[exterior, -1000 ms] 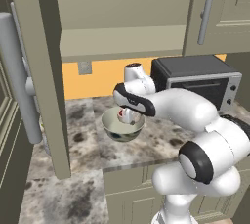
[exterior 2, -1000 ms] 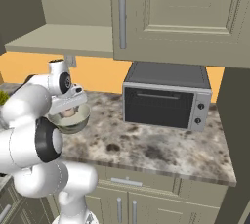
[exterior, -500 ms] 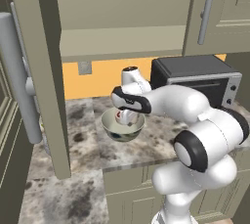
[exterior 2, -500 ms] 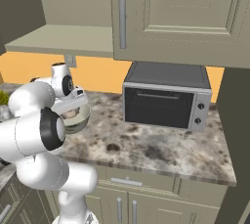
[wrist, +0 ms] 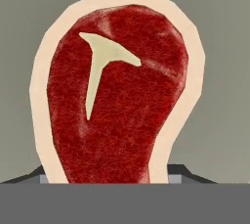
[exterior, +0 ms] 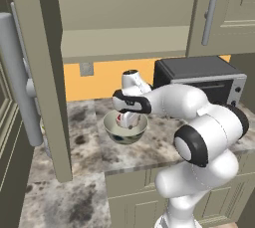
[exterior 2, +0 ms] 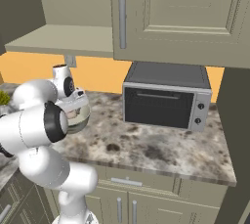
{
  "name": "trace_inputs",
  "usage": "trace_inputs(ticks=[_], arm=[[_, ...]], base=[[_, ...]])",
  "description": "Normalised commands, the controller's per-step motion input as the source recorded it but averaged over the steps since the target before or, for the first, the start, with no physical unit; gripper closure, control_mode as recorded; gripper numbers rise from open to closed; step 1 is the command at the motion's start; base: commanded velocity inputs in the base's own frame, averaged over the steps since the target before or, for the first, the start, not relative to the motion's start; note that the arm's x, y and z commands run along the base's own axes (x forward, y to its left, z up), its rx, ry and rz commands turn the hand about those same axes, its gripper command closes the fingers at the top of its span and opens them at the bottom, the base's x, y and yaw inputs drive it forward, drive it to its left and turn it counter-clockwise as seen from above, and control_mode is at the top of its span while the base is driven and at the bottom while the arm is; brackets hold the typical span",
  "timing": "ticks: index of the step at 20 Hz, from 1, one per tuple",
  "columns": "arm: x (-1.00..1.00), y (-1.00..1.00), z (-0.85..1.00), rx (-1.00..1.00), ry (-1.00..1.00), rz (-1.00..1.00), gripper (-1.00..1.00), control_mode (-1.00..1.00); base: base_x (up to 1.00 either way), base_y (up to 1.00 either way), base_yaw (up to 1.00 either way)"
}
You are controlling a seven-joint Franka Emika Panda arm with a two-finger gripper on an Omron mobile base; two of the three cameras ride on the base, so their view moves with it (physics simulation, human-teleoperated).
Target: Retrieve the bowl from the cabinet, then place the raw meat into the bowl to avoid contamination.
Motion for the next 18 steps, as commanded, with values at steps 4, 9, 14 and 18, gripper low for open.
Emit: trace_inputs(ticks=[4,9,14,18], arm=[[0.06,0.08,-0.11,0.00,0.00,0.00,1.00,-1.00],[0.04,0.13,-0.10,0.00,0.00,0.00,1.00,-1.00],[0.09,0.13,-0.10,0.00,0.00,0.00,1.00,-1.00],[0.17,0.08,-0.11,0.00,0.00,0.00,1.00,-1.00]], base=[[0.00,0.00,0.00],[0.00,0.00,0.00],[0.00,0.00,0.00],[0.00,0.00,0.00]])
